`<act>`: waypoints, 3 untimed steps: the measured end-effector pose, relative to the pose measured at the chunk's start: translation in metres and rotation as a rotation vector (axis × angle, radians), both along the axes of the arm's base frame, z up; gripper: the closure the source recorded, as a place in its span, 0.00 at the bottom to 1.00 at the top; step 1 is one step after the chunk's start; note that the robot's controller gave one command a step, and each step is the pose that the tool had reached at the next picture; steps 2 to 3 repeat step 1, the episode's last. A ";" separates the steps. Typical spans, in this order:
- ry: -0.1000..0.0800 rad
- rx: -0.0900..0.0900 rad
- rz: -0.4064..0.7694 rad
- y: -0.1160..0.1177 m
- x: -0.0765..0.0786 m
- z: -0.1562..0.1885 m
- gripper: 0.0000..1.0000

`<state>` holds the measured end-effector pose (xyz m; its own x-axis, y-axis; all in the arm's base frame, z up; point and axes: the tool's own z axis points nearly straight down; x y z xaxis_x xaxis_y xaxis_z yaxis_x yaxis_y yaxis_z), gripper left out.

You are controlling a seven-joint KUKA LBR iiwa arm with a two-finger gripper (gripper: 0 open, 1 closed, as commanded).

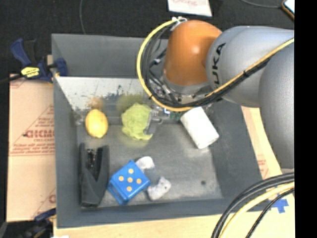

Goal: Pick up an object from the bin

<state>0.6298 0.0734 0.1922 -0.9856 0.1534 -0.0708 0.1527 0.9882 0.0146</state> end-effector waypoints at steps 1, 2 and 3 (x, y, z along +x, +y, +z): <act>0.007 -0.006 0.046 -0.005 -0.003 0.091 0.00; 0.007 -0.006 0.046 -0.005 -0.003 0.091 0.00; 0.007 -0.006 0.046 -0.005 -0.003 0.091 0.00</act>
Offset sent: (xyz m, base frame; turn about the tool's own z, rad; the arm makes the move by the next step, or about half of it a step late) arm 0.0012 -0.0005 -0.0564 0.0838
